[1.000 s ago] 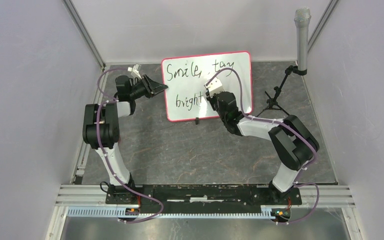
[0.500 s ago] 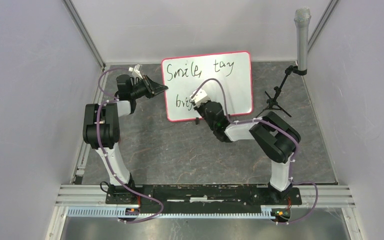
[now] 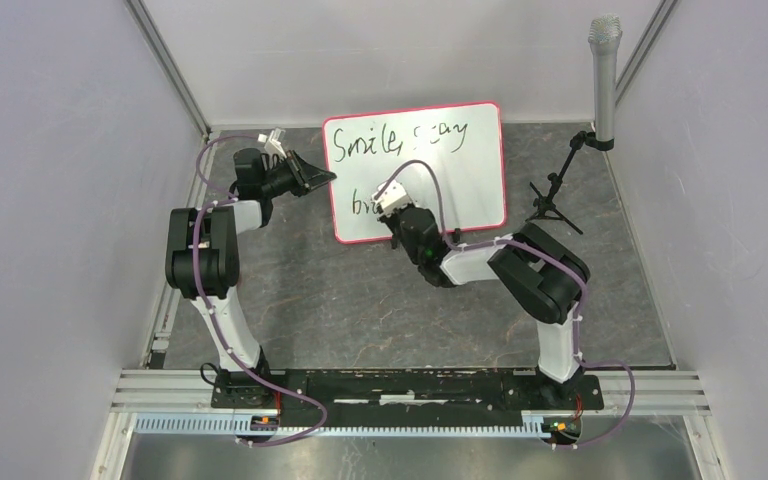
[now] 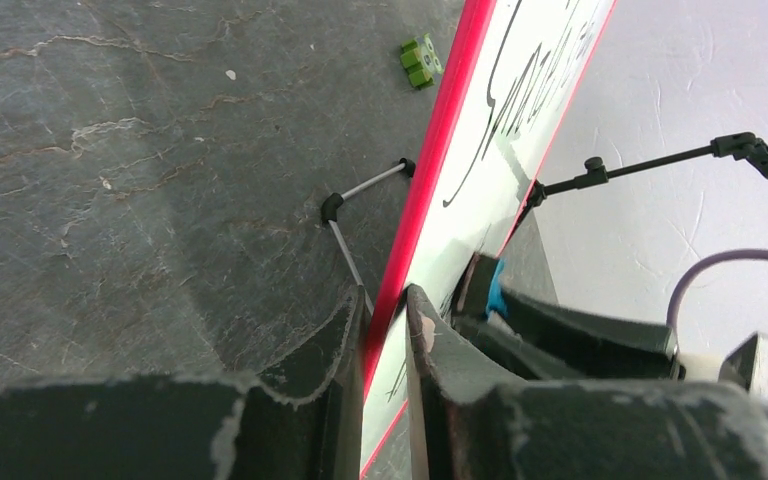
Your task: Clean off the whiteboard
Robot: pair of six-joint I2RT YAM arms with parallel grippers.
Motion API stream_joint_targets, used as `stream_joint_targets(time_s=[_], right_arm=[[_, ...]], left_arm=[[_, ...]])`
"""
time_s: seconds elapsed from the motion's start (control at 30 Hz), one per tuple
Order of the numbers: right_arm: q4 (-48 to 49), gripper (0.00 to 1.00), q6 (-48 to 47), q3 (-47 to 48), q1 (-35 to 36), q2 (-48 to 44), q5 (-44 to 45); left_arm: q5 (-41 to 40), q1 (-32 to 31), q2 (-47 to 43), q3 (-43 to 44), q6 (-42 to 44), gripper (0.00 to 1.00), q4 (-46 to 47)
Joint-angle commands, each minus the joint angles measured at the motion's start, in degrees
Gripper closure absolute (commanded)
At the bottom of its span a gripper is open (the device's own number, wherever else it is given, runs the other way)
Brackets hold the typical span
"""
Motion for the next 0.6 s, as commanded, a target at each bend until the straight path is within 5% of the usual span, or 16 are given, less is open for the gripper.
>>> stream_joint_targets(time_s=[0.0,0.17,0.43,0.57], right_arm=[[3.5,1.0,1.9,-2.5,-4.3,-4.5,3.8],[3.5,1.0,2.9,-5.6,-8.7,-5.7,3.6],[3.0,0.97,2.7,-7.4,-9.3,-6.2,-0.4],[0.8,0.76,4.4,-7.2,-9.2,-7.4,-2.0]], left_arm=[[-1.8,-0.5,-2.1,1.1,3.4,0.9,-2.0],[-1.7,-0.7,-2.2,1.2,3.3,0.89,-2.0],[-1.3,-2.5,-2.3,1.6,2.6,0.7,-1.9],[-1.3,-3.2,-2.6,1.5,2.8,0.69,-2.0]])
